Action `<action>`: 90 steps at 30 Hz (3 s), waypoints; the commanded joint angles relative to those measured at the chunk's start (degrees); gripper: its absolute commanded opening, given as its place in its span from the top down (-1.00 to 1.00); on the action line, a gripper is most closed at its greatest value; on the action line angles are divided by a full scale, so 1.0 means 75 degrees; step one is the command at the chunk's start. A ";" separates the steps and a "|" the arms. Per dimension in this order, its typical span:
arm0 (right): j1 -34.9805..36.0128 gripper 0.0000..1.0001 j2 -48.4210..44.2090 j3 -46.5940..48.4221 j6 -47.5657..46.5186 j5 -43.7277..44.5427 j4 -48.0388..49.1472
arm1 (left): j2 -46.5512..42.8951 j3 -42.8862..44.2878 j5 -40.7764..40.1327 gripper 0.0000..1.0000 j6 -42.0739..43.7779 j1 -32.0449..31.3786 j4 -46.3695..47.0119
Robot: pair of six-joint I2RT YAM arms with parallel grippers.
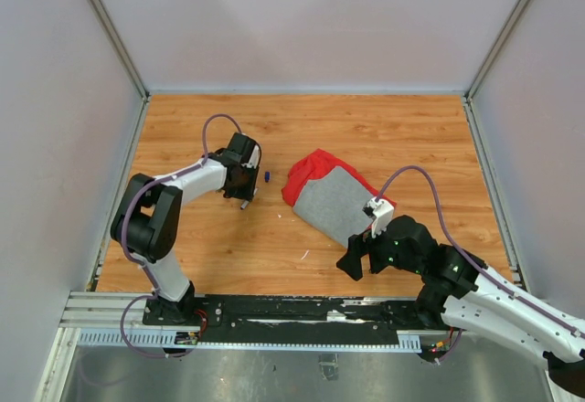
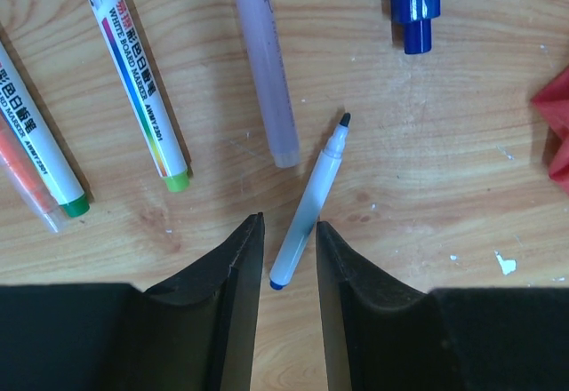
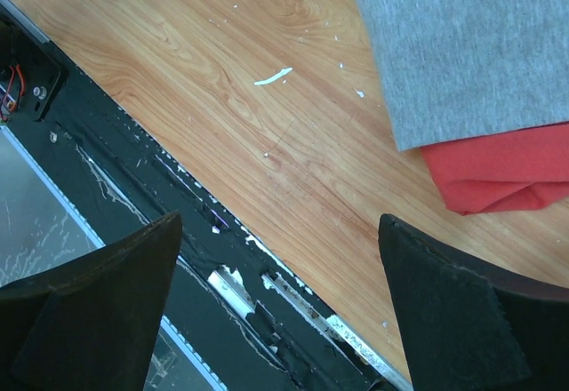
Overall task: Insert the pens into the pen caps
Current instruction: Pick up the pen from the center of the board.
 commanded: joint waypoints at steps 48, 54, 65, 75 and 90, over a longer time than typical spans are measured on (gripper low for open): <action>-0.0092 -0.99 0.0315 -0.0466 0.2076 0.1167 0.3397 | -0.5932 -0.4627 0.0637 0.99 -0.3460 -0.4631 0.4996; 0.0693 -0.68 0.1314 -0.0238 0.2197 0.1689 0.4106 | -0.6162 -0.4987 0.0969 0.99 -0.3523 -0.4707 0.5382; 0.1220 -0.23 0.2269 -0.0356 0.2606 0.1976 0.5561 | -0.6356 -0.5098 0.1009 0.99 -0.3395 -0.4713 0.5267; 0.1260 0.14 0.2950 -0.0254 0.2805 0.1797 0.6104 | -0.6181 -0.5028 0.1117 0.99 -0.3312 -0.4716 0.5307; 0.1267 0.98 0.3743 -0.0423 0.3254 0.0965 0.7071 | -0.6185 -0.5027 0.0942 0.82 -0.3369 -0.4717 0.5218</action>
